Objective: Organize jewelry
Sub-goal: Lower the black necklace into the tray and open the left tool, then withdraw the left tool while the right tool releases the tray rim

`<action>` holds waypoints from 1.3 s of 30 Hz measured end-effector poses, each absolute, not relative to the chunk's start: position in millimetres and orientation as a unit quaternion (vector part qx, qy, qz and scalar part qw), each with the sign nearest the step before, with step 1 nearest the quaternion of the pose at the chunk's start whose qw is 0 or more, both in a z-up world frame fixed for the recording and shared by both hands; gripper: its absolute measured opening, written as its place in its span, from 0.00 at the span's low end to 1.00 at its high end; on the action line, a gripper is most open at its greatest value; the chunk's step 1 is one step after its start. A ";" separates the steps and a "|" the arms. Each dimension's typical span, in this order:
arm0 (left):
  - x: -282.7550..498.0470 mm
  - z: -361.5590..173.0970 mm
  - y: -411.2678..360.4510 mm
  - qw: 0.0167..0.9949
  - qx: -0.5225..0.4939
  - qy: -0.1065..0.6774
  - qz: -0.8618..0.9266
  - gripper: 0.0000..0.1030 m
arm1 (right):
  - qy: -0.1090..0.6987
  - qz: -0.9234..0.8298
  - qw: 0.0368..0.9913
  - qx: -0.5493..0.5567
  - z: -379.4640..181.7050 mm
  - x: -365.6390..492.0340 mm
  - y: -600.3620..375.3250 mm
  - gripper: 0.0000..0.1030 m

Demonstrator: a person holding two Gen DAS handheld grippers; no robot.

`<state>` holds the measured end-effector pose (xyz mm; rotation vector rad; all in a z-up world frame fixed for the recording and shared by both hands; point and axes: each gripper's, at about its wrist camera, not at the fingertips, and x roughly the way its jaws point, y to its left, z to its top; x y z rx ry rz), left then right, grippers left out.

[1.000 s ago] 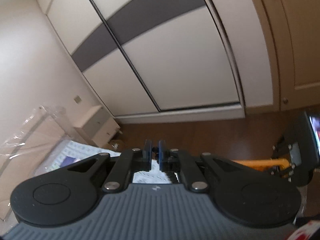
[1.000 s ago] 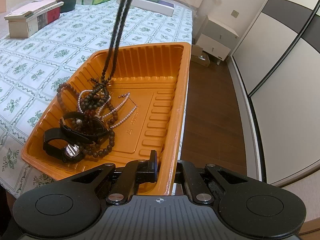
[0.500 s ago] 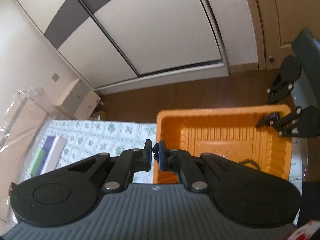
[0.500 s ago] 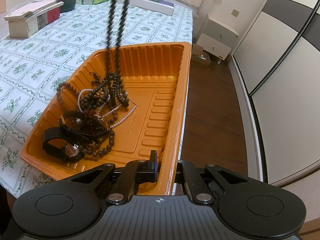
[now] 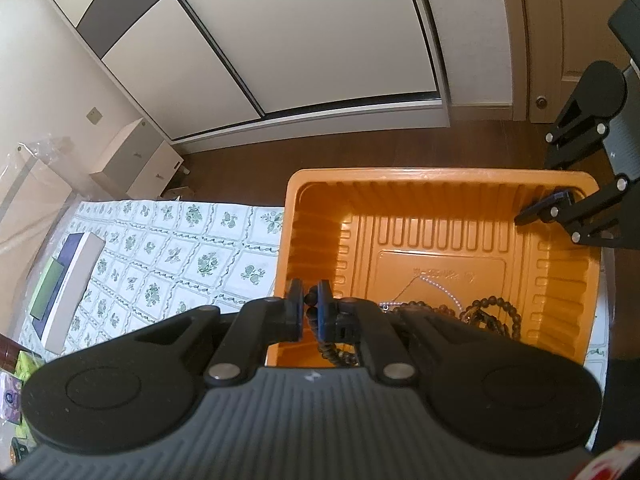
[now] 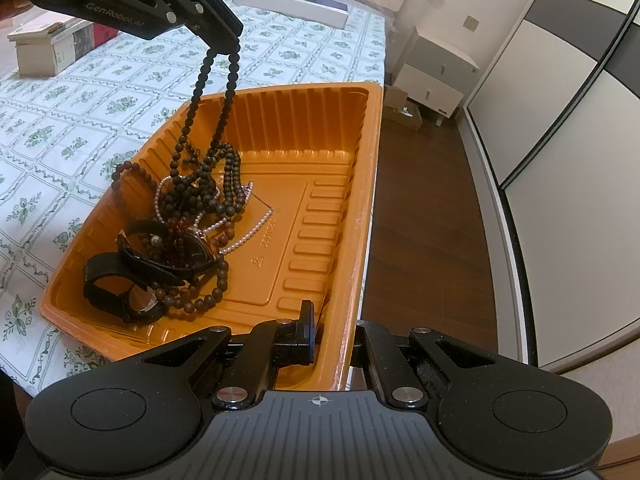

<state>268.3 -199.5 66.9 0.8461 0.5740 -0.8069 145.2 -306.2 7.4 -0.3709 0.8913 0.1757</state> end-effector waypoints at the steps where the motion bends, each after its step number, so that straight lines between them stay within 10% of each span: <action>1: 268.3 67.5 -199.8 0.795 0.393 0.267 -0.376 0.06 | 0.428 0.084 0.882 -0.178 7.3 145.2 -306.0 0.03; 39: 194.9 69.1 -47.5 0.912 0.143 0.291 -0.251 0.28 | 0.424 0.104 0.896 -0.073 -8.5 152.2 -341.4 0.03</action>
